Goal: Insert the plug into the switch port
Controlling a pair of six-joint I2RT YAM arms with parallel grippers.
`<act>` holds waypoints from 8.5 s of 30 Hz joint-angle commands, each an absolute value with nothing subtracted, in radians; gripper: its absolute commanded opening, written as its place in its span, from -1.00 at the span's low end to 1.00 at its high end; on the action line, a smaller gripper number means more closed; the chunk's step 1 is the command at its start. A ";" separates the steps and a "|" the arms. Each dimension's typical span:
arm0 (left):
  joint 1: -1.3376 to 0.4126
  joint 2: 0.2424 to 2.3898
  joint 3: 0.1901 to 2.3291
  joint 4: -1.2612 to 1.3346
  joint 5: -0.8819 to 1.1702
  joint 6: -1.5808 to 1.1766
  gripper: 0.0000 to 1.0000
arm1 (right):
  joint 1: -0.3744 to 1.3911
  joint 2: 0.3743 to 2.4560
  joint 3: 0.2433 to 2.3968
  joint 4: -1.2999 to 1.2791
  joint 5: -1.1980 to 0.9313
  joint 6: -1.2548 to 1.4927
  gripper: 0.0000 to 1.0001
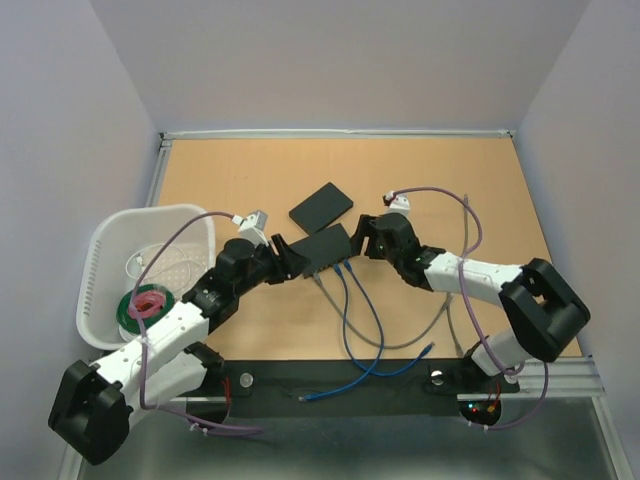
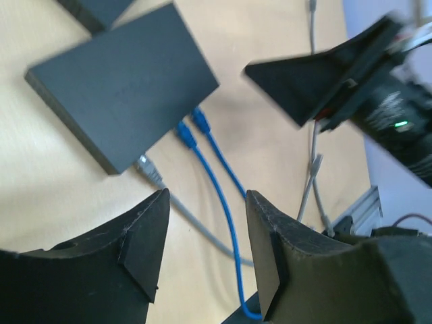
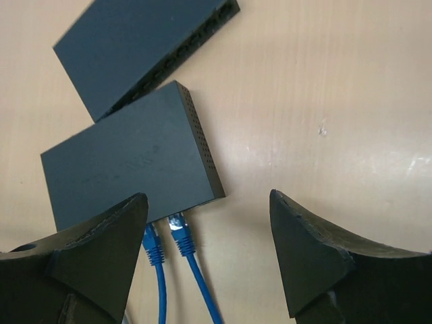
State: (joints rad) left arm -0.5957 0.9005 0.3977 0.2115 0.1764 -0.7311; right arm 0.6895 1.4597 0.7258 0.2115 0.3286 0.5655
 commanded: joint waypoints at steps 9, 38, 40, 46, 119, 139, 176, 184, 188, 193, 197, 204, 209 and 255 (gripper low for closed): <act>-0.600 0.825 0.483 -0.025 0.100 -0.683 0.17 | 0.646 1.724 0.868 0.365 0.137 0.641 0.54; -0.600 0.767 0.460 -0.032 0.083 -0.724 0.07 | 0.916 2.029 1.086 0.583 -0.095 0.658 0.38; -0.600 0.767 0.483 -0.055 0.066 -0.718 0.07 | 0.916 2.037 1.083 0.658 -0.176 0.647 0.38; -0.600 0.747 0.535 -0.113 0.026 -0.703 0.07 | 0.907 1.947 1.034 0.686 -0.161 0.552 0.43; -0.614 0.506 0.080 0.431 0.259 -0.723 0.12 | -0.004 1.740 1.125 0.055 -0.406 0.330 -0.99; -0.615 0.586 0.583 0.133 0.106 -0.687 0.07 | 0.621 1.223 0.910 0.169 -0.667 0.414 -0.99; -0.739 0.765 0.637 0.156 -0.049 -0.756 -0.11 | 0.801 1.307 0.974 0.173 -0.548 0.394 -0.99; -0.742 0.793 0.647 0.155 -0.060 -0.770 -0.40 | 0.804 1.304 0.968 0.175 -0.549 0.397 -0.99; -0.750 0.811 0.649 0.164 -0.051 -0.770 -0.45 | 0.808 1.302 0.971 0.176 -0.534 0.397 -0.99; -0.761 0.825 0.653 0.167 -0.046 -0.770 -0.42 | 0.818 1.301 0.982 0.176 -0.480 0.394 -0.99; -0.767 0.836 0.660 0.166 -0.046 -0.770 -0.34 | 0.834 1.282 0.974 0.176 -0.418 0.390 -0.99; -0.784 0.868 0.675 0.161 -0.058 -0.773 -0.32 | 0.865 1.272 0.966 0.157 -0.305 0.376 -0.99; -0.793 0.873 0.684 0.146 -0.081 -0.776 -0.34 | 0.900 1.287 0.992 0.095 -0.226 0.338 -0.99; -0.795 0.737 0.647 0.362 0.193 -0.533 -1.00 | 0.795 0.945 0.888 -0.008 -0.419 0.377 0.37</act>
